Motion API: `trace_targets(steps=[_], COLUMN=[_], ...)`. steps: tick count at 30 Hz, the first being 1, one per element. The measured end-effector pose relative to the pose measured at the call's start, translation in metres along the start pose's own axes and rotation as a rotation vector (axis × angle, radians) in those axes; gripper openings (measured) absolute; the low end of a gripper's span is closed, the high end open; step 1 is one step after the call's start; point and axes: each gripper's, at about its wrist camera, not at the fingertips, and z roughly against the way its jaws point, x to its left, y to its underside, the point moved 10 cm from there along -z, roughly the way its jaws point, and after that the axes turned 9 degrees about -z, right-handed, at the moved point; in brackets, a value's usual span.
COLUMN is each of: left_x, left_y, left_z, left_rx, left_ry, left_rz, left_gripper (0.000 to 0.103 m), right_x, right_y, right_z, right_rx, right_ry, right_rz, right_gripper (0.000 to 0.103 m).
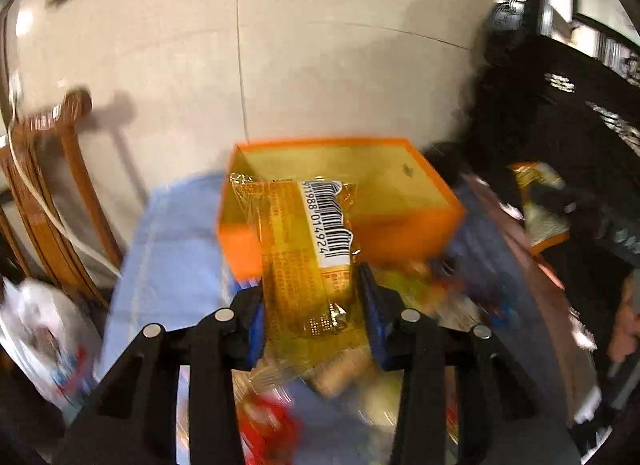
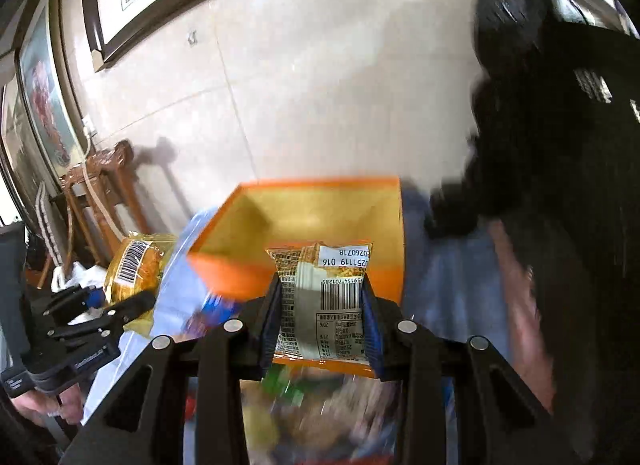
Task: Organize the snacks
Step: 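Drop the held bags into the orange box with both tools, then grasp the cracker pack with the left tool and lift it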
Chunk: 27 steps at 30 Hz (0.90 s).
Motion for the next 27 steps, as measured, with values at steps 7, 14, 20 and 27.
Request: trace_targets(steps=[7, 14, 20, 27], left_x=[0.036, 0.04, -0.018, -0.067], left_y=[-0.058, -0.053, 0.026, 0.117], left_z=[-0.077, -0.1, -0.078, -0.097], left_rx=[0.034, 0.027, 0.023, 0.114], left_ry=[-0.056, -0.124, -0.023, 0.137], left_rz=[-0.015, -0.051, -0.207, -0.297], left_gripper=[0.039, 0.099, 0.099, 0.099], right_x=[-0.012, -0.036, -0.069, -0.085], right_y=[-0.084, -0.092, 0.011, 0.137], right_z=[-0.073, -0.116, -0.1, -0.111], right_rx=[0.01, -0.021, 0.137, 0.35], right_ry=[0.021, 0.096, 0.11, 0.165], right_rz=[0.001, 0.019, -0.068, -0.194], right_gripper=[0.036, 0.099, 0.099, 0.099])
